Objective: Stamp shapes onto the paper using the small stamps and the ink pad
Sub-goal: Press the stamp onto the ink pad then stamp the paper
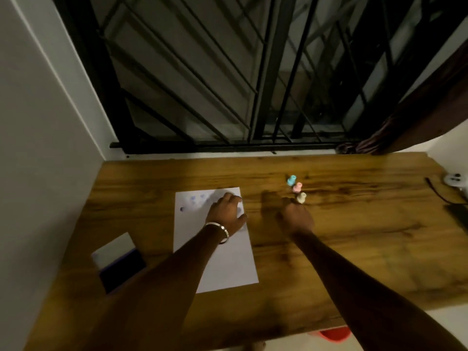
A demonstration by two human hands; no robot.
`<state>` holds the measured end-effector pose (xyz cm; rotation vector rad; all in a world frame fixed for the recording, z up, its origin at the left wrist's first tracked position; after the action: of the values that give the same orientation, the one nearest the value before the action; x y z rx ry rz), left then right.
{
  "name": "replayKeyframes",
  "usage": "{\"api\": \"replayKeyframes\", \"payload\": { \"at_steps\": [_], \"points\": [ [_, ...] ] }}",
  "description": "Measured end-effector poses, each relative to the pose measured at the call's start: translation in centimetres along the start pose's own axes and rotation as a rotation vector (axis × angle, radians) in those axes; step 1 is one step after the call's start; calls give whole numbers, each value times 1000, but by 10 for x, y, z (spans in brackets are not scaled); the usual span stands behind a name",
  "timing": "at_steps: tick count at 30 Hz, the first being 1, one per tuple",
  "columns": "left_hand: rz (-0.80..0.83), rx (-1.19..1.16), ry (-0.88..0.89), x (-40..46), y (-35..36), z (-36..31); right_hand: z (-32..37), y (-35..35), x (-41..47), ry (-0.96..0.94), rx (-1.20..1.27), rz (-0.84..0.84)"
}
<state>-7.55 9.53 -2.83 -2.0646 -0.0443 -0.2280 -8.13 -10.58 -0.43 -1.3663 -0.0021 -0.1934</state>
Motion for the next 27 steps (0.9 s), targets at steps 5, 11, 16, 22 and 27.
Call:
{"api": "replayKeyframes", "payload": {
  "at_steps": [5,11,16,22,27],
  "points": [
    [101,-85,-66,31,33,-54,-51,-2,27,34,39,-75],
    [204,-134,-111,56,66,-93,-87,7,58,-5,63,-55],
    [201,-195,-201,59,80,-100,-91,16,69,-98,69,-25],
    [151,-393,-371,58,78,-91,-79,18,69,-70,308,-16],
    [79,-323,-293,54,56,-77,-28,15,66,-143,433,21]
  ]
}}
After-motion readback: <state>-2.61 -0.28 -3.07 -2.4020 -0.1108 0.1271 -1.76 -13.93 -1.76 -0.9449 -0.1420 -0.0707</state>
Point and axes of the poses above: each hand's wrist, its own x-axis towards the middle knuckle, its own y-axis out of the palm, z = x × y, the point moved 1 cm from there along x, towards the middle knuckle, and after that the axes turned 13 degrees about -z, right-handed, at the moved point
